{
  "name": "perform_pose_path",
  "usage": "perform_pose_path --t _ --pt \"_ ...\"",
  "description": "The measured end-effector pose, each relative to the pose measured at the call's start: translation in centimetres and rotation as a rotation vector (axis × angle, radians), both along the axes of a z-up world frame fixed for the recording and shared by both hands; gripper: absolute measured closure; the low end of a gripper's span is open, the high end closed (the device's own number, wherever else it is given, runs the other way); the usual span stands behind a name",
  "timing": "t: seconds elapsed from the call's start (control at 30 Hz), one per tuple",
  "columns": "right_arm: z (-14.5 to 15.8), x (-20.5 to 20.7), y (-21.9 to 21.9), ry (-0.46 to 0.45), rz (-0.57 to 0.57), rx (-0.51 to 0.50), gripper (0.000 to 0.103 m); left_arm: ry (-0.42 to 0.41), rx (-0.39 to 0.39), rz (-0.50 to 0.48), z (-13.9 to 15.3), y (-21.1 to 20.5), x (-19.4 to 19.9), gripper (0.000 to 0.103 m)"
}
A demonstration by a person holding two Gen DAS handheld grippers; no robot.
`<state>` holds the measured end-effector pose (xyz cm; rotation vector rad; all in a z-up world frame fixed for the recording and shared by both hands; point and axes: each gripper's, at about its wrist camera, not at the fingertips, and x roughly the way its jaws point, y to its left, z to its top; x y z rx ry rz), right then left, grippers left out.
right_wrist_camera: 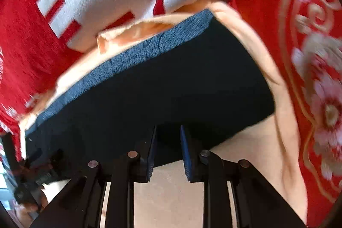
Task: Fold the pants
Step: 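Smooth the folded black trousers flat with both grippers, then withdraw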
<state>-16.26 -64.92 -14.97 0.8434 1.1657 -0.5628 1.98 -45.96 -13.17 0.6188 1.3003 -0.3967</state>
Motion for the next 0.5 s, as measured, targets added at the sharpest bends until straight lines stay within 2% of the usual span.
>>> perform_pose_path --t 0.13,0.27,0.43,0.5 --pt "0.8 -2.4 0.4 -0.034 -0.072 0.090 0.076 0.036 0.008 0.023 0.7 0.8 -0.3 0.000" --pt "1.2 -4.5 1.6 -0.091 -0.113 0.188 0.067 0.043 0.022 0.026 1.9 0.0 -1.7 0.000" --pt "1.0 -4.6 1.6 -0.120 -0.143 0.264 0.067 0.046 0.031 0.032 0.9 0.6 -1.3 0.000" --pt "0.6 -3.5 1.7 -0.123 -0.150 0.280 0.067 0.042 0.035 0.028 0.7 0.6 -0.8 0.000"
